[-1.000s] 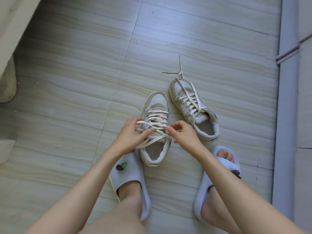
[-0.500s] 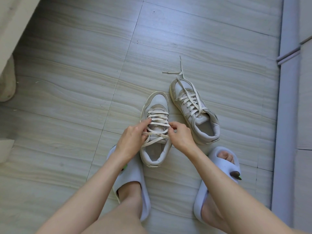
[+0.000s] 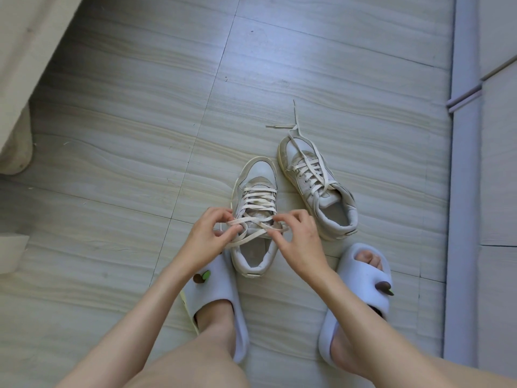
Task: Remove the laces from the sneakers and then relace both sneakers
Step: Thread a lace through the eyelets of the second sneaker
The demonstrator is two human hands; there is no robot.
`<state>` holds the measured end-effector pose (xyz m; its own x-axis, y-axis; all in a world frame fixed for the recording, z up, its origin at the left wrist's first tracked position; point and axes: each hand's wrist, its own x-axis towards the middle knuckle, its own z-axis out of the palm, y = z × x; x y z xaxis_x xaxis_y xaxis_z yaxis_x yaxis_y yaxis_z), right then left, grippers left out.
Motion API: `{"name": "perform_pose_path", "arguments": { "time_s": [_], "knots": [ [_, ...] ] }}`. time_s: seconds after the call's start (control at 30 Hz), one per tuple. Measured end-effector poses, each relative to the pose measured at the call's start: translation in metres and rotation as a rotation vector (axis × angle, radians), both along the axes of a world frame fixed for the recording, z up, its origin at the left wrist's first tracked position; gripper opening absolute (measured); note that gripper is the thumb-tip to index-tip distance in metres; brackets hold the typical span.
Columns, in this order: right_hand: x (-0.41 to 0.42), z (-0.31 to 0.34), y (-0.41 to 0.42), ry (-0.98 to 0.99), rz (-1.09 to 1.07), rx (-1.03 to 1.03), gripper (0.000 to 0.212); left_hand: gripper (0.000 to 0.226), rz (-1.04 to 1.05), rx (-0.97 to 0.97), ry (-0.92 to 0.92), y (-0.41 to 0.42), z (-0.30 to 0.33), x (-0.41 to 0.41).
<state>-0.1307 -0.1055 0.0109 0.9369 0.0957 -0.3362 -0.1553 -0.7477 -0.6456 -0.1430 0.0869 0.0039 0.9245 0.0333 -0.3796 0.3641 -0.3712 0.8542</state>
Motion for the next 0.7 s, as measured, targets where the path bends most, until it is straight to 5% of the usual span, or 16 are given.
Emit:
{"name": "perform_pose_path", "arguments": {
  "time_s": [0.13, 0.4, 0.53, 0.7],
  "knots": [
    [0.000, -0.003, 0.000, 0.042, 0.075, -0.050, 0.016, 0.015, 0.064, -0.172, 0.150, 0.006, 0.002, 0.002],
    [0.007, 0.006, -0.017, 0.268, -0.196, 0.187, 0.006, 0.013, 0.274, -0.345, 0.296, 0.013, -0.006, 0.001],
    [0.005, 0.010, -0.016, 0.130, -0.315, 0.200, 0.008, 0.013, 0.285, -0.117, 0.172, 0.007, -0.004, -0.002],
    [-0.008, 0.014, 0.005, -0.138, -0.046, 0.072, 0.006, 0.015, -0.151, 0.344, -0.203, 0.000, 0.000, -0.019]
  ]
}}
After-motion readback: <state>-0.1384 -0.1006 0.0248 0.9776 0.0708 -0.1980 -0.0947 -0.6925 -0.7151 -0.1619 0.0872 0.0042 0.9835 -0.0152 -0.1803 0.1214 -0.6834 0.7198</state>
